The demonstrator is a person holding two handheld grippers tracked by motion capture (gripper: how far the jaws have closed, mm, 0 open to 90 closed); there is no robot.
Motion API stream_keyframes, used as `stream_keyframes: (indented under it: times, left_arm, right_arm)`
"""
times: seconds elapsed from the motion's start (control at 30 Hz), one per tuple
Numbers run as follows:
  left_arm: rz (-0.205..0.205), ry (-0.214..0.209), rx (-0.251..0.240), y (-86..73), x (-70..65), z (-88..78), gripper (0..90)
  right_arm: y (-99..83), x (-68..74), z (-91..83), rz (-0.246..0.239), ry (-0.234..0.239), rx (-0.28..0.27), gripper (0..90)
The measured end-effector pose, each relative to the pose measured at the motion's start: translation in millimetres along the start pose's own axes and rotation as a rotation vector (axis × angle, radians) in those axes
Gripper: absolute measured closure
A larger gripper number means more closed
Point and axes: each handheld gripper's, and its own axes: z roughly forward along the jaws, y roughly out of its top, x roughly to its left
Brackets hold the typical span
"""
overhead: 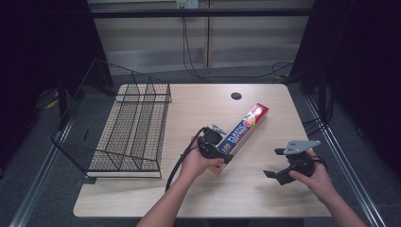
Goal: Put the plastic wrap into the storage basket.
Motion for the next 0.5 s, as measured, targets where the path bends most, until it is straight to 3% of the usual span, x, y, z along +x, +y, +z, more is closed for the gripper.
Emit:
stream_keyframes:
  times: [0.1,0.17,0.3,0.4,0.5]
  left_arm:
    - [0.001,0.002,0.03,0.0,1.3,3.7,30.3]
    - [-0.022,-0.023,0.05,0.5,2.7,3.8,33.8]
    - [-0.037,0.001,0.077,1.7,1.5,0.3,36.7]
    - [-0.046,0.021,0.096,-2.9,1.1,-6.9,38.0]
    - [-0.028,0.032,0.126,-18.2,1.3,-22.7,38.6]
  right_arm:
    - [-0.2,-0.4,0.7,-0.004,-0.005,0.004,3.4]
    - [-0.1,0.1,0.9,0.0,-0.01,0.007,3.5]
    - [0.4,0.9,1.0,-0.001,-0.006,0.007,3.5]
    - [0.2,1.0,1.6,-0.009,-0.007,0.01,3.5]
    - [0.6,0.9,0.5,-0.011,-0.006,0.005,3.5]
